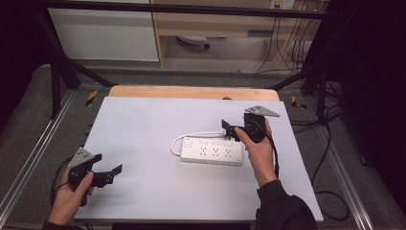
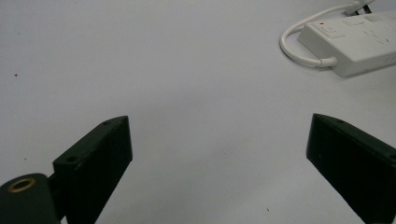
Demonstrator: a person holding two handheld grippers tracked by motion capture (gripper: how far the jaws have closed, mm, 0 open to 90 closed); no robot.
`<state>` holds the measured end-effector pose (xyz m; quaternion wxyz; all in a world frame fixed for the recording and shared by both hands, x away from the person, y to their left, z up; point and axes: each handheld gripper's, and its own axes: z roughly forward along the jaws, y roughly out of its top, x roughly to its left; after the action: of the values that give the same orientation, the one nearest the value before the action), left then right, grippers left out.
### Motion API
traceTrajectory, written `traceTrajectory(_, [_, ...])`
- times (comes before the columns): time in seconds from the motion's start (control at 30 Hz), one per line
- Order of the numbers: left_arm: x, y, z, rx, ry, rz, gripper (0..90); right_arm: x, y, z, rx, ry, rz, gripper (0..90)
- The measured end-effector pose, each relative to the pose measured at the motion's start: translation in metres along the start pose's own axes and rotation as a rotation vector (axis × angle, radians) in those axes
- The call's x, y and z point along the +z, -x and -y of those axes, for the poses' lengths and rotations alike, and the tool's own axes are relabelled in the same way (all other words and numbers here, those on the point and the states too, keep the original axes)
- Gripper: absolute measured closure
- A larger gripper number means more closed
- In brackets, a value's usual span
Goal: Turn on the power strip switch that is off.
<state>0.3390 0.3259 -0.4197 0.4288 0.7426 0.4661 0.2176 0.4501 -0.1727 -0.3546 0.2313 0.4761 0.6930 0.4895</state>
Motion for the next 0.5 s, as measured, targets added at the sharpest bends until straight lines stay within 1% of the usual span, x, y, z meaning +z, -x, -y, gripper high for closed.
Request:
traceTrajectory(0.17, [0.0000, -0.0001, 0.0000, 0.000, 0.000, 0.000, 7.0, 0.0038, 0.0036, -0.0019, 0.029, 0.000, -0.004, 6.8])
traceTrajectory(0.37, [0.0001, 0.0002, 0.0000, 0.002, 0.000, 0.001, 7.0, 0.0073, 0.0074, -0.0015, 0.048, -0.002, -0.002, 8.2])
traceTrajectory(0.5, [0.0002, 0.0004, 0.0000, 0.002, -0.001, 0.004, 7.0, 0.0092, 0.0096, -0.0013, 0.052, -0.003, 0.004, 9.6])
